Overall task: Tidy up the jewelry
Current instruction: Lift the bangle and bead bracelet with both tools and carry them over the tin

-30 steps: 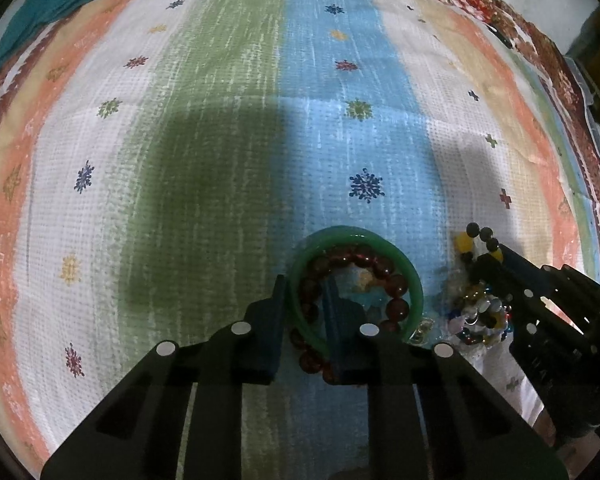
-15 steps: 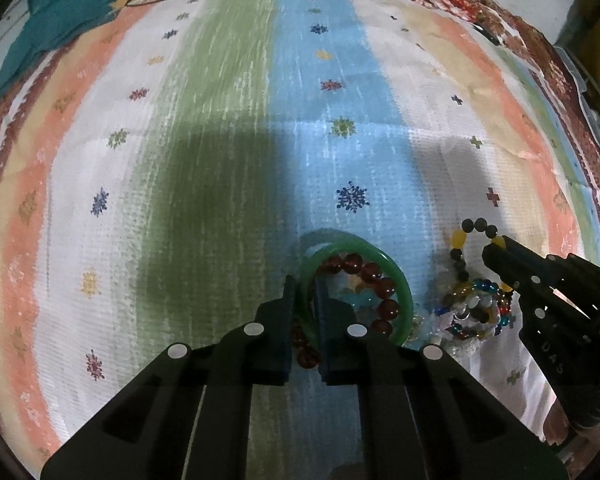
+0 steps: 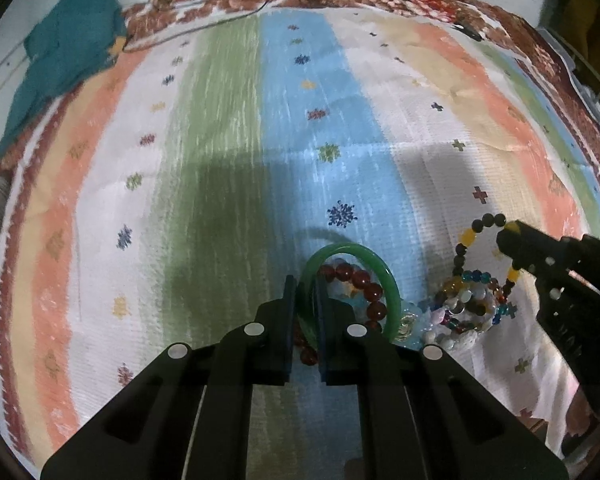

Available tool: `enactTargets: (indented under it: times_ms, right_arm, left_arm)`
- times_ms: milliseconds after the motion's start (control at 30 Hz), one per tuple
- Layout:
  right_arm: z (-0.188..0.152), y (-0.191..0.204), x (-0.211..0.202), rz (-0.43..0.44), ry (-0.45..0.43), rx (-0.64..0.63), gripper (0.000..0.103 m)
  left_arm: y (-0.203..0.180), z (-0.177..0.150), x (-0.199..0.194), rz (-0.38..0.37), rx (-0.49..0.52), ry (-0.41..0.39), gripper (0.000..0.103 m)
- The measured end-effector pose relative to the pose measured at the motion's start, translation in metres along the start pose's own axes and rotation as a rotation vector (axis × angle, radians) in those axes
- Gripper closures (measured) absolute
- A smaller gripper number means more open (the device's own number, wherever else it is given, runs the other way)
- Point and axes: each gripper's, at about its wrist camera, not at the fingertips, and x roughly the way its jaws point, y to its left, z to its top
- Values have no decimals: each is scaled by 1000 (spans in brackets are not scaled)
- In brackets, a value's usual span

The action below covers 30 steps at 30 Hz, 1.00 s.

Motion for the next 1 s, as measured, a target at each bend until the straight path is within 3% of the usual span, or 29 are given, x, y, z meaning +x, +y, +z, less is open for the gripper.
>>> enactTargets:
  times_ms: [200,1000]
  right_arm:
    - [0,-2,-11,0,-22,8,91]
    - [-6,-7,-53,-33,-84,32,91]
  left_arm:
    - [-7,0,-13,30,32,-37,95]
    - [-15,-7,-56,1,23,-112,94]
